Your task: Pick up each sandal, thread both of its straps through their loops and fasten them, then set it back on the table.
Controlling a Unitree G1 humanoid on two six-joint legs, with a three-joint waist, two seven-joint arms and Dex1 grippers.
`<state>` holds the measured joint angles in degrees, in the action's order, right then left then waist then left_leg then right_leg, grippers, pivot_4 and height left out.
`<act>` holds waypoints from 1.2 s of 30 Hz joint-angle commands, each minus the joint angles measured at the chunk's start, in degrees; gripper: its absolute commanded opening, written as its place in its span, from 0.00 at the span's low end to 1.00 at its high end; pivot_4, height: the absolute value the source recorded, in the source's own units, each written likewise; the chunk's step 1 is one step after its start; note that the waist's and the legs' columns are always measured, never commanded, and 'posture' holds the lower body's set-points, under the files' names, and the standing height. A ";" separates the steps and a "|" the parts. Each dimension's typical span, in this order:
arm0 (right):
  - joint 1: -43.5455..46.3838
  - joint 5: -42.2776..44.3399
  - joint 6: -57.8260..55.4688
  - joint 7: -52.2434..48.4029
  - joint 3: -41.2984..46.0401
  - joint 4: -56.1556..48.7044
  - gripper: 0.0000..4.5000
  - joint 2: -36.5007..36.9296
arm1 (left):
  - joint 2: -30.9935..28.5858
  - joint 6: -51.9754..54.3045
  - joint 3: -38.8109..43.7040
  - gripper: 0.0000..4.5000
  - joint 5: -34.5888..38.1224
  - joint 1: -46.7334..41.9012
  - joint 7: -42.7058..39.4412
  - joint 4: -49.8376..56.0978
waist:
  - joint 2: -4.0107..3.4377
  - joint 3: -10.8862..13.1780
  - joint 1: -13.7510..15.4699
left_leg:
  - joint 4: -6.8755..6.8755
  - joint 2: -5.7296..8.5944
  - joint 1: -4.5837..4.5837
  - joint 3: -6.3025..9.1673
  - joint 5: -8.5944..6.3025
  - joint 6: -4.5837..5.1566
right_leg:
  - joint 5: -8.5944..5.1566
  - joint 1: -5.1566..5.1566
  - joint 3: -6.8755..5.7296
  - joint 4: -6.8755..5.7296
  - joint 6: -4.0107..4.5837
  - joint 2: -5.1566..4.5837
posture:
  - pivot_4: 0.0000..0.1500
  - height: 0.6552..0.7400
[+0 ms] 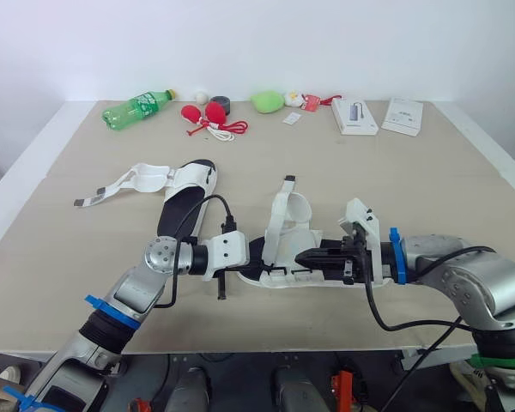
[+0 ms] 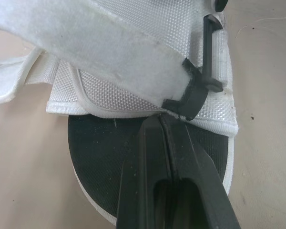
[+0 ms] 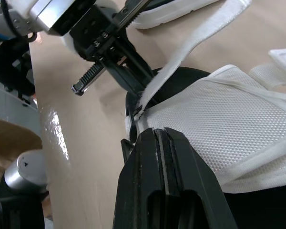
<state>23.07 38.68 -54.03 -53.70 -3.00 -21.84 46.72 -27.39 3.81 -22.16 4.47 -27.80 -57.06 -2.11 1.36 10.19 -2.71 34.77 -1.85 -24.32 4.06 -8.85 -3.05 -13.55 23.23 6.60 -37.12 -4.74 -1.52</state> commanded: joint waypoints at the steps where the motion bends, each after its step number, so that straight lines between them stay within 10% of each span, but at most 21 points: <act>1: -1.14 -0.54 1.98 -2.22 -1.10 -2.51 0.02 1.32 | -0.55 1.82 -1.47 0.00 -2.89 1.56 0.09 -1.99 | 0.00 0.00 0.00 | 0.00 0.00 0.00 0.00 0.00 0.00 | 0.00 0.00 0.00 0.00 0.00 0.00 | 1.00 1.00; 9: 1.46 1.37 1.77 -2.23 0.82 -0.31 0.02 -0.18 | -0.44 1.97 -1.71 0.00 -2.86 1.53 0.25 -2.20 | 0.00 0.00 -0.13 | -0.01 -0.01 0.01 0.00 0.00 0.00 | 0.00 0.01 0.00 0.00 0.01 0.01 | 1.00 1.00; 21: 12.39 10.10 -22.38 10.75 4.25 6.04 0.96 -7.48 | 0.14 2.07 -1.96 0.00 -2.91 1.46 0.11 -2.31 | 0.01 0.00 0.07 | -0.06 -0.01 -0.03 0.01 0.00 0.00 | -0.02 0.02 -0.01 0.00 0.05 0.01 | 1.00 1.00; 34: 14.64 9.04 -26.30 15.64 2.17 7.87 0.98 -13.01 | 0.11 2.25 -1.84 0.00 -3.01 1.70 0.29 -2.01 | 0.01 0.00 -0.02 | -0.06 0.00 -0.02 0.01 0.00 0.00 | -0.02 0.02 0.00 0.00 0.04 0.01 | 1.00 1.00; 36: 14.57 9.18 -26.92 16.02 1.89 7.63 0.87 -13.39 | 0.15 2.39 -1.80 0.00 -2.99 1.77 0.38 -1.87 | 0.01 0.00 0.00 | -0.07 0.00 -0.03 0.01 0.00 0.00 | -0.03 0.02 0.00 0.01 0.03 0.01 | 1.00 1.00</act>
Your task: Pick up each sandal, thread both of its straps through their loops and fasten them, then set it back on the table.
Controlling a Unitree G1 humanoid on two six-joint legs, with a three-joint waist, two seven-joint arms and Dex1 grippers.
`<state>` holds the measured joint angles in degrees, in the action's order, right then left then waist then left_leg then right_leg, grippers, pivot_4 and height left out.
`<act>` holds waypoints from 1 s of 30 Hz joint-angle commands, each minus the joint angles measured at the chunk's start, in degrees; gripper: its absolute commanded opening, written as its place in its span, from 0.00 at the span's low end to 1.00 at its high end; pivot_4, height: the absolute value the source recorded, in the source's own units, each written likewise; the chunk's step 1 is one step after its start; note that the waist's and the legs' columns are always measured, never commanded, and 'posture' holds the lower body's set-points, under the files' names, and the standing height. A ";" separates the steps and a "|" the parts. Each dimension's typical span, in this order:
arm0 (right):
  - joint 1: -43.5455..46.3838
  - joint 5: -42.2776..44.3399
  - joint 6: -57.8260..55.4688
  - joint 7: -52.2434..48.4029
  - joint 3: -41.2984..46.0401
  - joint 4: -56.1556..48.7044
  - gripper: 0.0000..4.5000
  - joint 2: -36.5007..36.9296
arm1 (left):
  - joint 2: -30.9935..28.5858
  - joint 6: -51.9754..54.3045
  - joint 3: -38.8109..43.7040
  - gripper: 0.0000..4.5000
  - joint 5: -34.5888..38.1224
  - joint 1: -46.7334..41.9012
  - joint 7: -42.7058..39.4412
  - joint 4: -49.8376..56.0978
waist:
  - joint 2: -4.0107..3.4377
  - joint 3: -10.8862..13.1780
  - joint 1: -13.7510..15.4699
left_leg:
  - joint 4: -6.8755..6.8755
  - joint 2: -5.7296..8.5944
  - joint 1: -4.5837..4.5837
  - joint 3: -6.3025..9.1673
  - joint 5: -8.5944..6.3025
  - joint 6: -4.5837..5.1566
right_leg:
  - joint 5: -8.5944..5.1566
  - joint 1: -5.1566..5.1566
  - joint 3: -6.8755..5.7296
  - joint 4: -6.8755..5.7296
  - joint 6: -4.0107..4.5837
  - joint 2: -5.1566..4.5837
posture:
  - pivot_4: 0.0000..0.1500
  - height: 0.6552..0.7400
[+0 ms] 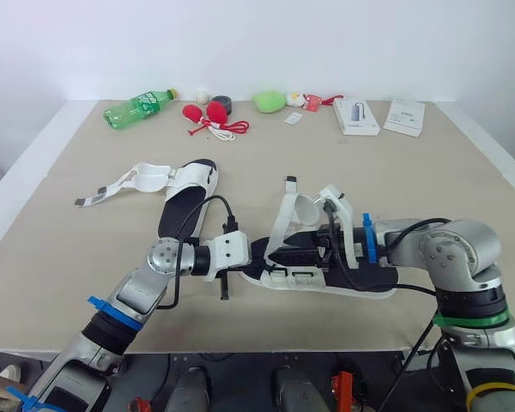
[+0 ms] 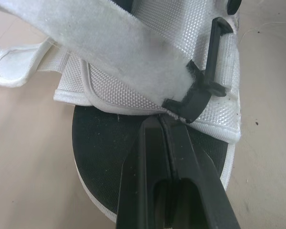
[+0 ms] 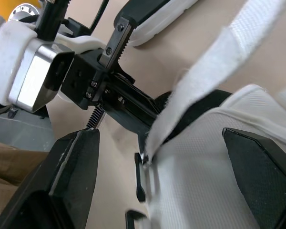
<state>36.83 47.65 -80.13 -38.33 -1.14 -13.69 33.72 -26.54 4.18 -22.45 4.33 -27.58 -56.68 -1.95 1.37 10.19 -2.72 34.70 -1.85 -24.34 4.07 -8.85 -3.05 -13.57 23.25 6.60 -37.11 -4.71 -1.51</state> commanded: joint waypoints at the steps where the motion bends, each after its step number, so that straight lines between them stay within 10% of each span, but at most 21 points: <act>1: 0.77 0.27 -0.99 0.69 -0.12 -0.72 0.81 -0.47 | -0.70 2.10 -1.49 0.00 -2.84 1.59 0.04 -1.96 | 0.00 0.00 0.01 | 0.00 0.00 0.00 0.00 0.00 0.00 | 0.00 0.00 0.00 0.00 0.00 0.00 | 1.00 1.00; 10: 0.65 0.13 -1.92 2.22 -0.49 -1.27 0.00 -1.76 | -0.62 2.60 -1.55 0.00 -2.78 2.14 0.00 -1.14 | 0.00 0.00 -0.05 | -0.04 -0.01 0.00 0.00 0.00 0.00 | -0.01 0.03 0.00 0.00 0.02 0.01 | 1.00 1.00; 30: 5.88 11.57 -12.37 -4.81 5.19 5.79 0.00 8.26 | 0.04 2.13 -1.89 0.00 -3.22 1.92 -0.37 -1.61 | 0.00 0.00 0.03 | -0.14 0.02 -0.01 0.01 -0.01 0.02 | -0.11 0.04 0.00 0.02 0.05 -0.01 | 1.00 1.00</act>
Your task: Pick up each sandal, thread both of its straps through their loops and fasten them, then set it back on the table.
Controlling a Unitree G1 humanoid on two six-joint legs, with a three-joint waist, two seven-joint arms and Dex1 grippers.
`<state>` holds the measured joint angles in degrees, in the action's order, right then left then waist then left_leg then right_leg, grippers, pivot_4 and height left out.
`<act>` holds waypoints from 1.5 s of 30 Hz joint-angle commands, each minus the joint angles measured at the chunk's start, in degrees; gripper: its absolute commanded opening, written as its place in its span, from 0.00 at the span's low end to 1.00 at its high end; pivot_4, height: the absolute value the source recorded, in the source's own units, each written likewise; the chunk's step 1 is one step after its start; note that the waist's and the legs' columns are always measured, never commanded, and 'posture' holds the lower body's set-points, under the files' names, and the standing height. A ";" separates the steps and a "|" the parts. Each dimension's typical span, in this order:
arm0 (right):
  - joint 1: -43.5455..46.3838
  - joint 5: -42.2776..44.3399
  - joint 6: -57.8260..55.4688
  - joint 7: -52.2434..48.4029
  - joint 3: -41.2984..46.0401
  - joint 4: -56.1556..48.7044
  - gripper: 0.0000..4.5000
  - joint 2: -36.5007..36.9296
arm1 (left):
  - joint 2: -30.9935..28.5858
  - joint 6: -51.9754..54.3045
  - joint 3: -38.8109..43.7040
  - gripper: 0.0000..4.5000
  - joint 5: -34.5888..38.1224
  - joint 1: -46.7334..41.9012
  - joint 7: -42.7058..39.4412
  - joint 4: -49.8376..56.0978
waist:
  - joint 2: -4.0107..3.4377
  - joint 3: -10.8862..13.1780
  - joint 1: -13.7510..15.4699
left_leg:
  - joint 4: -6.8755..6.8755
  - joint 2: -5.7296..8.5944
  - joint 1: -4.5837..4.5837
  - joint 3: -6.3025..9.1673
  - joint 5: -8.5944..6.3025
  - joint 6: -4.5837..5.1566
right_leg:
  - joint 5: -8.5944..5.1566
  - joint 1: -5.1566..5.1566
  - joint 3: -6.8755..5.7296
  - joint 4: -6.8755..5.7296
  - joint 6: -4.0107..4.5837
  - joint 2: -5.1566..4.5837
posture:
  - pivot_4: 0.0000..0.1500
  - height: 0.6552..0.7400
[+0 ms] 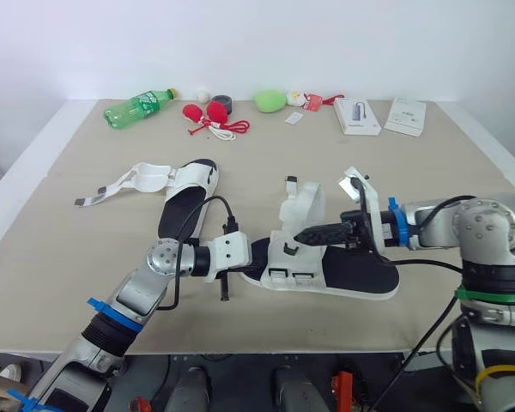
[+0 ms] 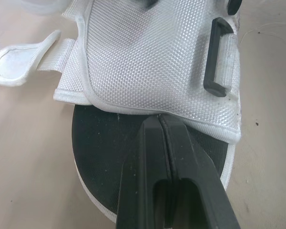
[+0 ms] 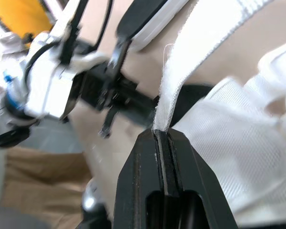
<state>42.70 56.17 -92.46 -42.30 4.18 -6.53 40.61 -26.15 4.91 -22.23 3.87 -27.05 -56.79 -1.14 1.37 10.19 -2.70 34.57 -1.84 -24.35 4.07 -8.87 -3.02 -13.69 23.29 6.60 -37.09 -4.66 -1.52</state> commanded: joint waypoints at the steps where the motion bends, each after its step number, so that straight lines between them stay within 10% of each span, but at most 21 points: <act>1: -0.20 3.56 -0.04 -0.72 -0.39 -1.43 0.00 1.69 | -0.35 1.37 -2.14 0.00 -2.78 1.44 -0.27 -2.36 | 0.00 0.00 0.00 | 0.00 0.00 0.00 0.00 0.00 0.00 | 0.00 0.00 0.00 0.00 0.00 0.00 | 1.00 1.00; 45: 1.92 5.81 -0.04 1.17 2.42 3.76 0.00 4.94 | 0.02 1.19 -2.33 0.00 -3.05 1.07 -0.94 -2.88 | 0.00 0.00 0.03 | 0.03 0.03 -0.03 0.00 0.00 -0.01 | 0.00 0.02 0.00 0.02 -0.02 -0.03 | 1.00 1.00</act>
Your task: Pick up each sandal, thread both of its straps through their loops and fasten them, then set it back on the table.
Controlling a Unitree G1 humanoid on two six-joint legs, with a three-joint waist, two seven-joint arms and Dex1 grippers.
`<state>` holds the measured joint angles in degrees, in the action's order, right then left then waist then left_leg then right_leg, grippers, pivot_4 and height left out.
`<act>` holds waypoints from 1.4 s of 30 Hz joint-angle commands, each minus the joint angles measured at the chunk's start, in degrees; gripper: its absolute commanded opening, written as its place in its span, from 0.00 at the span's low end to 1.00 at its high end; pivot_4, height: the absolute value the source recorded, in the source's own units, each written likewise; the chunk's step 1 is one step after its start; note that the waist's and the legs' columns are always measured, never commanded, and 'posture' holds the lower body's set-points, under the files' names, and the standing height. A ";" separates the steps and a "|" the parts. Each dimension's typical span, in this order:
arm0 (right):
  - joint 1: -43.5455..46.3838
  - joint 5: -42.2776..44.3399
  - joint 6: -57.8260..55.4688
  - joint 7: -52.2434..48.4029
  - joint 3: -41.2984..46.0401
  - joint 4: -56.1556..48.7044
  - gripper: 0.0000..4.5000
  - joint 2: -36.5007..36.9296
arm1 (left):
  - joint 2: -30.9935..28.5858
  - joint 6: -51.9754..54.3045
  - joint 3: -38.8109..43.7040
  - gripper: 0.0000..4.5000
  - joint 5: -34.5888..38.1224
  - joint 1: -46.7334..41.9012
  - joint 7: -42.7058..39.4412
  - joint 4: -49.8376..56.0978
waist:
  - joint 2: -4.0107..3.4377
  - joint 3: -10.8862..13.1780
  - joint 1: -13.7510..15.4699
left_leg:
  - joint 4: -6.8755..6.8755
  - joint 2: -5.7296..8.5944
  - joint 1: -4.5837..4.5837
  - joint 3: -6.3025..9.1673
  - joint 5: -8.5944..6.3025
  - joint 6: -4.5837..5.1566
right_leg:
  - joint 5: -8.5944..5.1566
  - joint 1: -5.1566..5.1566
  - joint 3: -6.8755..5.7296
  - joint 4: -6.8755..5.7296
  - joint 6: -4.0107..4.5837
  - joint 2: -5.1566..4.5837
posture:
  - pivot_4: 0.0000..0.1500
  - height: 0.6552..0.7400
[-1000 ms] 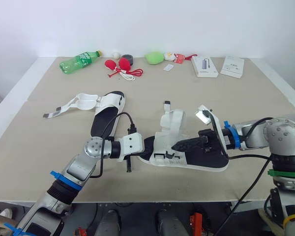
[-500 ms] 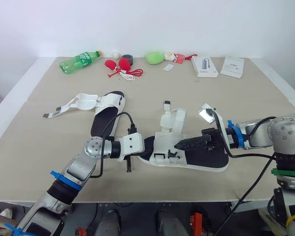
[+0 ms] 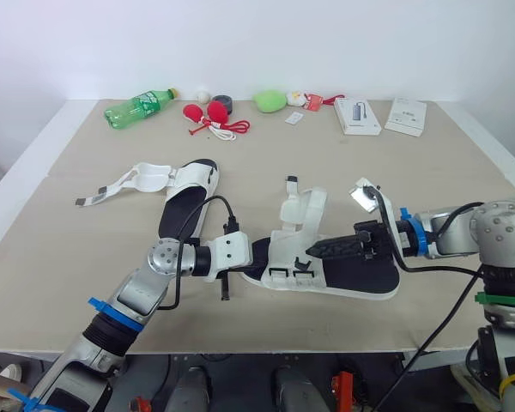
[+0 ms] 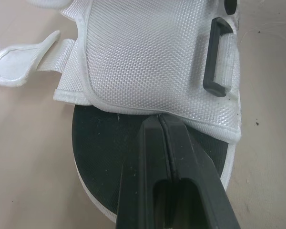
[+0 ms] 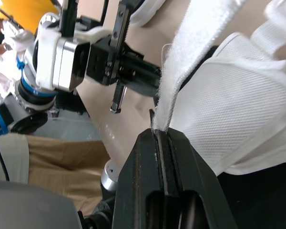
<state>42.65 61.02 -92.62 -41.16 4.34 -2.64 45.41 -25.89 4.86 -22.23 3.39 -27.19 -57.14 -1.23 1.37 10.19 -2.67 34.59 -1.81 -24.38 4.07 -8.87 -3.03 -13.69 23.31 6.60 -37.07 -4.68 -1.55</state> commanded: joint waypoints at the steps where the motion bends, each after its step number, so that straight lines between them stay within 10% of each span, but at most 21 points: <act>1: 2.02 0.98 0.12 0.15 2.29 -0.05 0.00 0.14 | -0.23 1.23 -2.34 0.00 -2.58 1.20 -0.61 -2.78 | 0.00 0.00 0.01 | 0.00 0.00 0.00 0.00 0.00 0.00 | 0.00 0.00 0.00 0.00 0.00 0.00 | 1.00 1.00; 42: -5.01 6.68 0.39 2.46 -1.64 -7.87 0.00 4.67 | 0.33 1.13 -2.95 0.00 -3.40 1.97 -0.21 -2.26 | 0.00 0.00 0.06 | -0.06 0.02 -0.07 0.00 -0.02 0.00 | -0.09 0.02 0.00 0.05 -0.03 -0.02 | 1.00 1.00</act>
<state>37.05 67.66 -91.92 -37.40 2.95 -8.14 49.27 -25.22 4.26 -22.51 2.74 -27.08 -56.82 -1.08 1.37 10.19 -2.61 34.54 -1.79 -24.45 4.07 -8.89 -3.03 -13.78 23.33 6.60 -37.02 -4.70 -1.57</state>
